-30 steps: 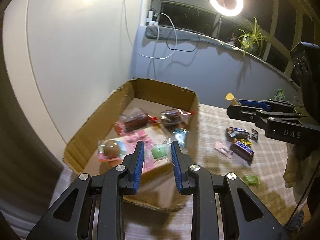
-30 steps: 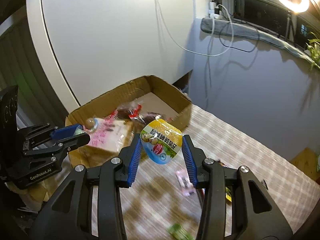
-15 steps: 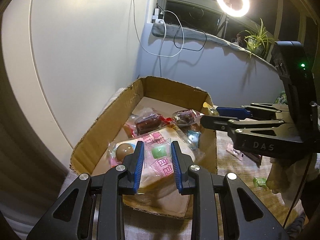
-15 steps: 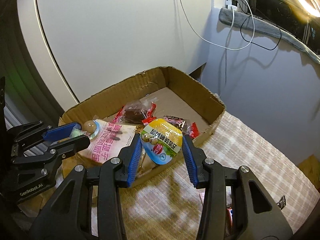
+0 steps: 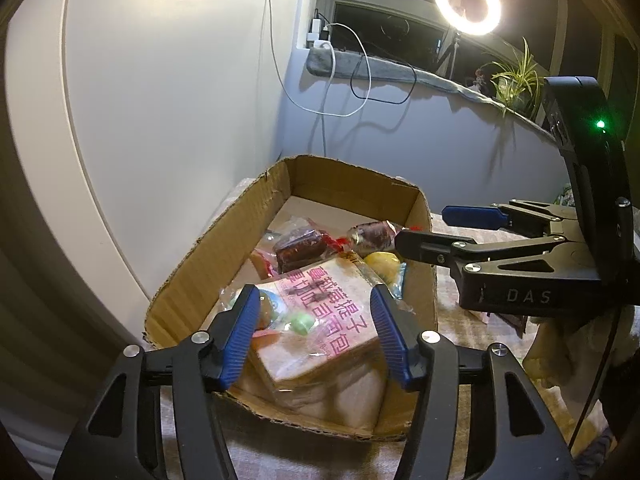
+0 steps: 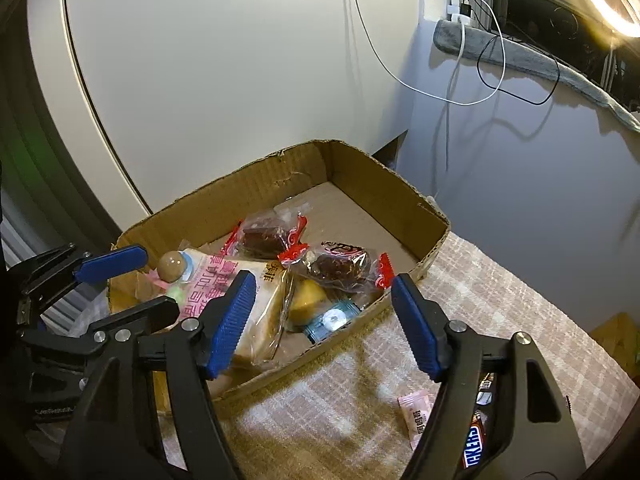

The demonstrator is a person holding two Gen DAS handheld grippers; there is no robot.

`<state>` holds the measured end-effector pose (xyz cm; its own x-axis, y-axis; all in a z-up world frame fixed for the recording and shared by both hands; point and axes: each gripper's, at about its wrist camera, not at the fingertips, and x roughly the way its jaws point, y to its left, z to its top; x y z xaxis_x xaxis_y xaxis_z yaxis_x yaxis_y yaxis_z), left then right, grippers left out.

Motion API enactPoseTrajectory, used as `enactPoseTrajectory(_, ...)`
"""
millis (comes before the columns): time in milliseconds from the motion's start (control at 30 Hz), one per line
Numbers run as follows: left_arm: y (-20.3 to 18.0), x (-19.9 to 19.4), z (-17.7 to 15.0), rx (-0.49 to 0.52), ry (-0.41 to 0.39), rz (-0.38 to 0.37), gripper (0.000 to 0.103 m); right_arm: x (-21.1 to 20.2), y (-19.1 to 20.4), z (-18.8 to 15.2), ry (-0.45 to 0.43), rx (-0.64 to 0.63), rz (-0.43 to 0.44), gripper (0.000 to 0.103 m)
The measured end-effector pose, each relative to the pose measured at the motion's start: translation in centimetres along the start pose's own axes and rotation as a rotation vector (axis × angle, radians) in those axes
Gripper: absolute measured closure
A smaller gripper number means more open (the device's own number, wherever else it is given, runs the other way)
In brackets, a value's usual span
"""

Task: Organize snacks
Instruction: 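Carry the green candy into the box with the left gripper while the right gripper drops the yellow pack there, then move both open grippers back over the remaining snacks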

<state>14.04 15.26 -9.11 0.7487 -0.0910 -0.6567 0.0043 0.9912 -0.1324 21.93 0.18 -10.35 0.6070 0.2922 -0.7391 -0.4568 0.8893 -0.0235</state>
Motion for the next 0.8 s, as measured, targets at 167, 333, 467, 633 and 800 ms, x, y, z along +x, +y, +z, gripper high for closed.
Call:
enactPoseTrajectory(167,0.0,0.0,0.0,0.002,0.001,0.0,0.046,-0.4,-0.3,0.0,-0.016,0.007,-0.014,0.012)
enactPoseTrajectory(333,-0.4,-0.4,-0.1,0.0,0.0,-0.001,0.046,-1.0,-0.5,-0.2,-0.018,0.01,-0.023,0.012)
enactPoseTrajectory(467,-0.8,-0.8,0.0,0.001,-0.006,-0.005,0.046,-1.8,-0.9,-0.6,-0.024,0.02,-0.023,0.012)
enactPoseTrajectory(633,-1.7,-1.6,-0.1,0.011,-0.014,-0.012,0.046,-3.6,-1.8,-1.6,-0.032,0.034,-0.026,0.012)
enactPoseTrajectory(800,-2.7,-1.8,-0.2,0.018,-0.011,-0.033,0.046,-6.0,-3.7,-3.4,-0.042,0.061,-0.036,0.012)
